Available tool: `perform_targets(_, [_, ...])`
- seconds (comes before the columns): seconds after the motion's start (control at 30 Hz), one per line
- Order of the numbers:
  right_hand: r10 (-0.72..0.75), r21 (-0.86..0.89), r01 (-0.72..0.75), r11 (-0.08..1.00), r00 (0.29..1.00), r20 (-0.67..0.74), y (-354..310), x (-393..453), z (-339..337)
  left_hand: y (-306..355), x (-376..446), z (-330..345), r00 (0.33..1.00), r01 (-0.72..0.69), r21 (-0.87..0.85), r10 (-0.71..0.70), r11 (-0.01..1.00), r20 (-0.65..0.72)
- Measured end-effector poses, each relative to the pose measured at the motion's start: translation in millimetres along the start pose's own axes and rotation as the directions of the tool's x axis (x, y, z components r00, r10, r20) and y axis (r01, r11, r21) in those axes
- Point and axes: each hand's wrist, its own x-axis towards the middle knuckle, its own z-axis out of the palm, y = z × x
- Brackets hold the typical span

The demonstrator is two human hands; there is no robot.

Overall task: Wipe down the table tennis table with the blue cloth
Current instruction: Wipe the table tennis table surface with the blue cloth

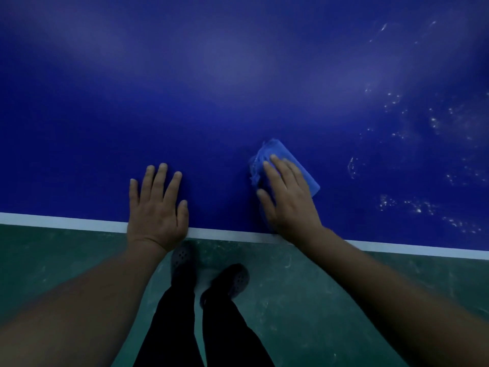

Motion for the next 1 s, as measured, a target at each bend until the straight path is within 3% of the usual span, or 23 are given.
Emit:
perform_targets(0.13, [0.011, -0.236, 0.040, 0.971, 0.977, 0.212, 36, 44, 15, 0, 0, 0, 1.000, -0.003, 0.004, 0.003, 1.000, -0.010])
perform_targets(0.3, [0.418, -0.294, -0.391, 0.872, 0.908, 0.031, 64, 80, 5, -1, -1, 1, 1.000, -0.008, 0.019, 0.008, 1.000, 0.005])
perform_targets(0.37, [0.346, -0.249, -0.331, 0.910, 0.938, 0.017, 24, 63, 24, -1, 0, 0, 1.000, -0.005, 0.022, 0.005, 1.000, 0.011])
perform_targets(0.47, [0.074, -0.205, -0.045, 0.978, 0.988, 0.135, -28, 5, 50, -1, 2, 0, 1.000, -0.002, 0.040, 0.001, 0.999, 0.031])
perform_targets(0.57, [0.026, -0.202, 0.013, 0.979, 0.982, 0.185, 2, -24, 38, 1, 2, -1, 0.998, 0.009, 0.058, -0.012, 0.998, 0.061])
perform_targets(0.73, [0.368, -0.281, -0.321, 0.905, 0.921, 0.132, 95, -29, -10, 1, 1, -3, 0.998, 0.010, 0.061, -0.014, 0.998, 0.066])
perform_targets(0.83, [0.526, -0.227, -0.505, 0.833, 0.850, 0.037, 68, -13, 3, 2, 2, -4, 0.998, 0.001, 0.055, -0.005, 0.999, 0.063])
perform_targets(0.9, [0.425, -0.213, -0.408, 0.888, 0.904, 0.039, 28, -9, 22, 3, 3, -4, 0.997, 0.007, 0.066, -0.011, 0.998, 0.070])
perform_targets(1.0, [0.142, -0.208, -0.110, 0.972, 0.979, 0.144, 7, -26, 33, 6, 2, -6, 0.995, 0.018, 0.100, -0.028, 0.995, 0.099])
